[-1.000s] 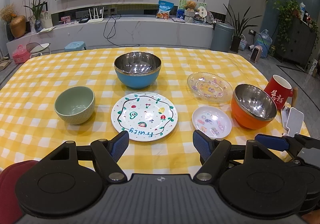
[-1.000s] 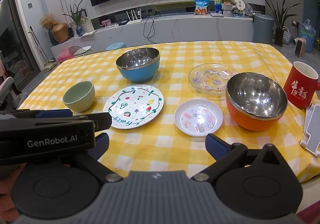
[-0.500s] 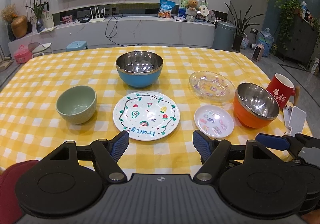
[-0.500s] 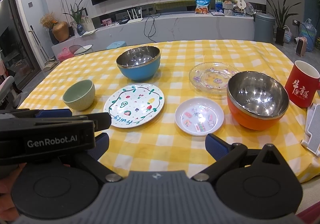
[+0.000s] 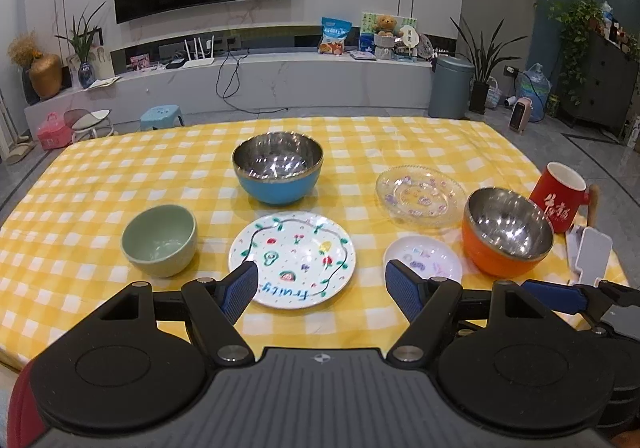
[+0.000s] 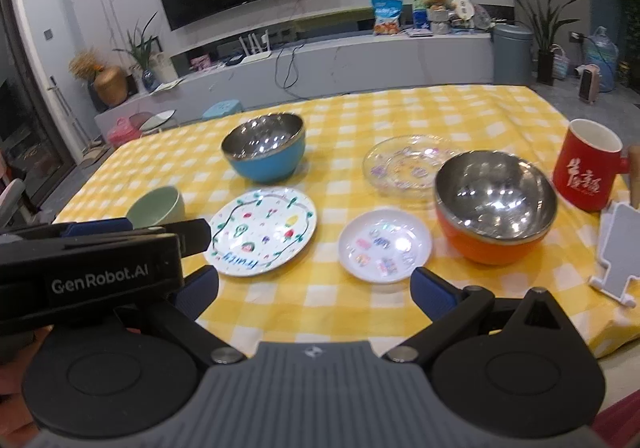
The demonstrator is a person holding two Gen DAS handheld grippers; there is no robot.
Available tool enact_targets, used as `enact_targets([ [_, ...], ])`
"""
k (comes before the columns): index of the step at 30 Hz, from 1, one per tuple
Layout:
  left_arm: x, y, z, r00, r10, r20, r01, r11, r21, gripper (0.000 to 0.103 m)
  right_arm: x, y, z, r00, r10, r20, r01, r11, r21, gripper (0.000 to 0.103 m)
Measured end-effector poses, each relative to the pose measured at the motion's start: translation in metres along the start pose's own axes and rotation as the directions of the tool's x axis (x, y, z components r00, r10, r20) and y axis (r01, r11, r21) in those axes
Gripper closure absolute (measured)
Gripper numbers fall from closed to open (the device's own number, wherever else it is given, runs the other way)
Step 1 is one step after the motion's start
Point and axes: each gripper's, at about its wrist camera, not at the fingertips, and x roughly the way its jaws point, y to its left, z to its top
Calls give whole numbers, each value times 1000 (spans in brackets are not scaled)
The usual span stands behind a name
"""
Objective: Organize plates and bowls
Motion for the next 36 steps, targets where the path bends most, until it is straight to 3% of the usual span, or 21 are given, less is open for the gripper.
enact_targets([
  [6, -5, -12, 20, 1000, -16, 17, 16, 1000, 17, 18, -18, -17, 17, 998, -49, 29, 48, 999, 10, 3],
  [10, 0, -17, 33, 998, -61, 3, 61, 998, -11, 17, -31, -40, 30, 988, -138, 66, 138, 990, 15, 3],
  [18, 35, -39, 60, 992, -123, -29, 125, 991, 41, 17, -27, -111, 52, 968, -246, 55, 234, 958, 169, 3],
  [22, 67, -50, 67, 976, -199, -90, 204, 977, 59, 19, -4, -130, 72, 969, -248, 6, 242, 950, 196, 11],
  [25, 85, -58, 72, 971, -210, -116, 218, 974, 60, 20, 10, -140, 85, 970, -243, -8, 240, 950, 200, 11],
  [30, 114, -74, 69, 949, -263, -175, 282, 955, 93, 22, 28, -152, 71, 976, -218, -19, 216, 945, 245, 20],
  [36, 131, -72, 66, 947, -266, -181, 284, 956, 79, 23, 37, -148, 73, 985, -172, -15, 171, 959, 228, 22],
])
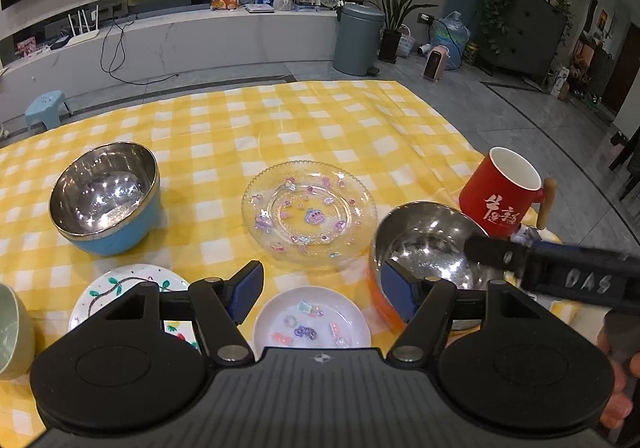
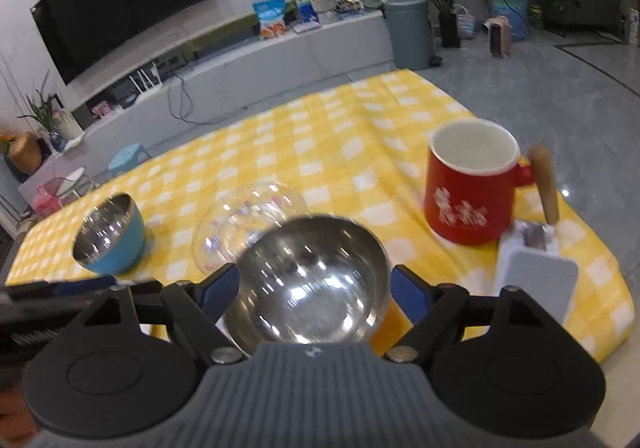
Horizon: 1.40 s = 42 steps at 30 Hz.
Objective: Organize plates and bowls
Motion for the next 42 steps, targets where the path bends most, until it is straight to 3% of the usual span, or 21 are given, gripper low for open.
enact_targets([
  [3, 0, 9, 7, 1000, 21, -7, -22, 999, -47, 25, 1, 7, 10, 1000, 18, 3, -18, 1000, -16, 23],
  [7, 11, 6, 10, 996, -70, -55, 68, 997, -36, 25, 9, 0, 7, 996, -84, -19, 84, 996, 1, 25],
  [13, 38, -18, 6, 989, -87, -116, 89, 996, 11, 26, 22, -15, -8, 983, -169, -75, 168, 986, -12, 34],
  [17, 49, -26, 3, 989, -61, -135, 65, 997, 28, 46, 31, -22, -9, 980, -155, -123, 156, 988, 1, 54],
  [21, 59, -28, 3, 987, -53, -153, 56, 998, 21, 51, 36, -18, -12, 976, -178, -124, 172, 983, -58, 61],
  [23, 66, -29, 3, 984, -42, -170, 45, 999, 14, 64, 40, -19, -13, 978, -153, -143, 147, 988, -51, 72],
  [24, 68, -29, 3, 983, -47, -177, 49, 999, 8, 65, 41, -20, -14, 976, -157, -148, 151, 987, -48, 75],
  [27, 72, -29, 4, 976, -87, -198, 83, 996, -24, 83, 46, -18, -16, 971, -185, -154, 175, 981, -81, 87],
  [31, 72, -38, 7, 969, -37, -243, 35, 999, -10, 90, 45, -17, -18, 973, -183, -138, 167, 979, -119, 89],
  [37, 54, -38, 5, 974, -20, -225, 18, 1000, -9, 90, 31, -17, -15, 983, -149, -110, 139, 986, -95, 92],
  [42, 21, -29, 3, 980, -2, -199, 1, 1000, -3, 90, 7, -4, -15, 995, -74, -68, 67, 992, -105, 92],
])
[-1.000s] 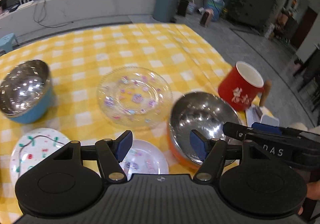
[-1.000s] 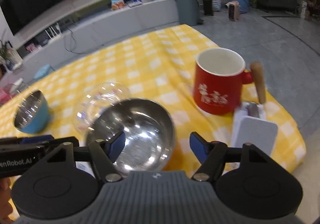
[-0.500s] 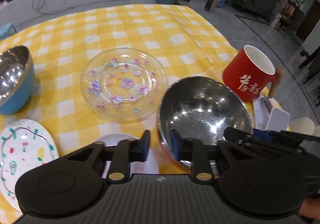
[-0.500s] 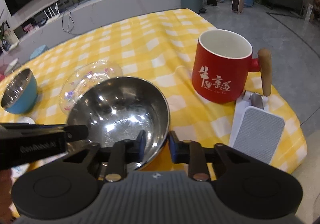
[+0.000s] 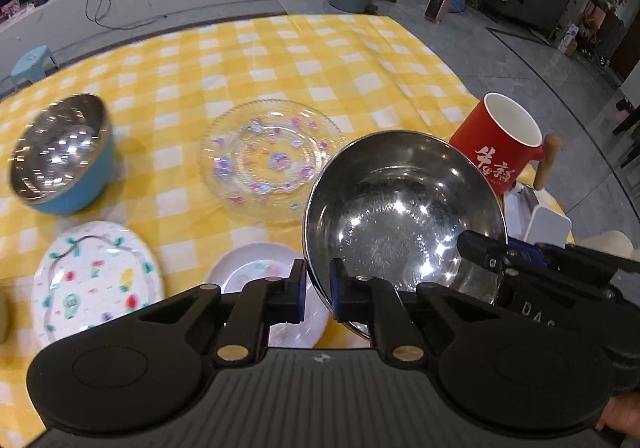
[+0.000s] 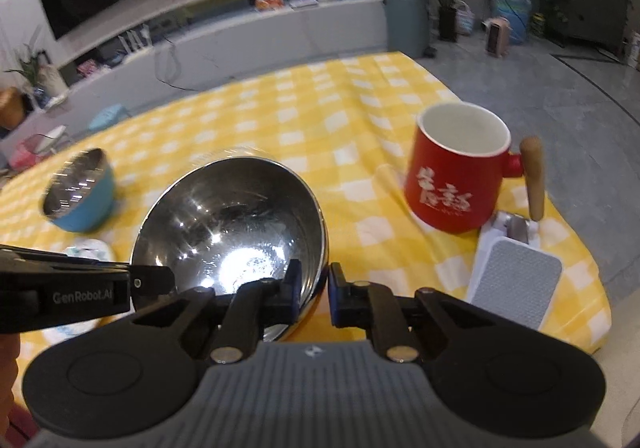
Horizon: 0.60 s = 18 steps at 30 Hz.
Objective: Organize plates and bowls
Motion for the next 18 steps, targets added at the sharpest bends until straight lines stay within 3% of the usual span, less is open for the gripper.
enact_targets([
  [6, -55, 38, -29, 997, 61, 41, -59, 997, -53, 90, -15, 40, -14, 988, 151, -27, -152, 985, -82, 91],
  [13, -98, 111, -85, 999, 41, 0, -40, 975, -220, 87, -20, 96, -29, 932, 345, -108, -358, 924, -137, 92],
  [18, -96, 148, -100, 996, 42, -73, -61, 958, -280, 87, 1, 135, -49, 894, 384, -233, -421, 896, -140, 92],
])
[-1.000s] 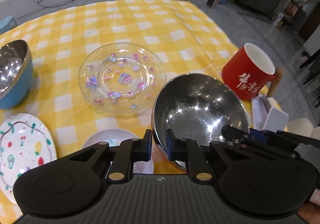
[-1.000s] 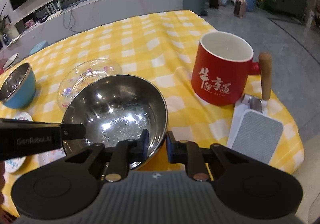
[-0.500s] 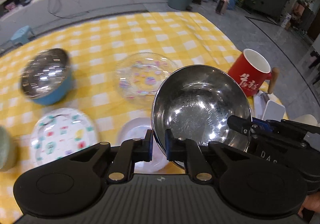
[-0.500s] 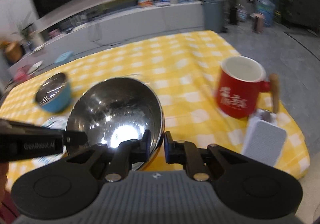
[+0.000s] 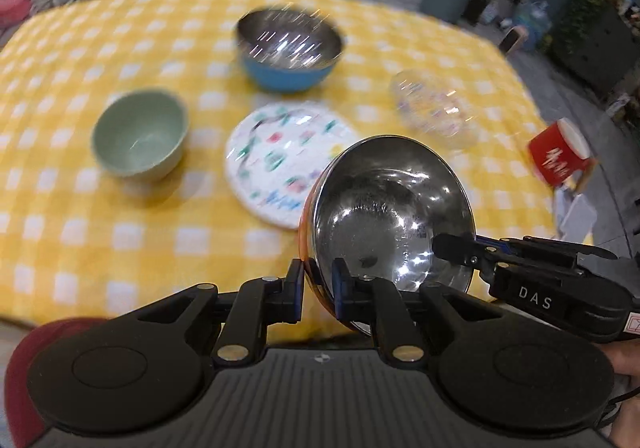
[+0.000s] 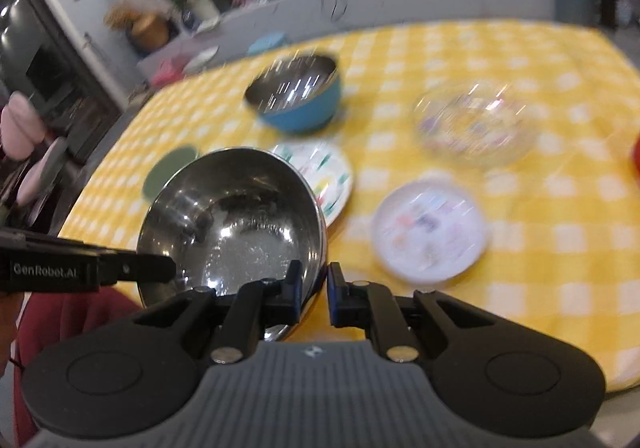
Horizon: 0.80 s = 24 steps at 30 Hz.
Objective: Organize plates and bowls
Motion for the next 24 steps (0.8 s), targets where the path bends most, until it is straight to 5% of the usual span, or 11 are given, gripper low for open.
enact_targets([
  [9, 24, 31, -5, 991, 1, -135, -5, 1000, -29, 82, 35, 10, -7, 987, 71, -143, -67, 997, 33, 87],
  [24, 65, 50, 2, 988, -58, -143, 35, 987, -160, 80, 54, -14, 7, 987, 120, -103, -96, 973, 211, 89],
])
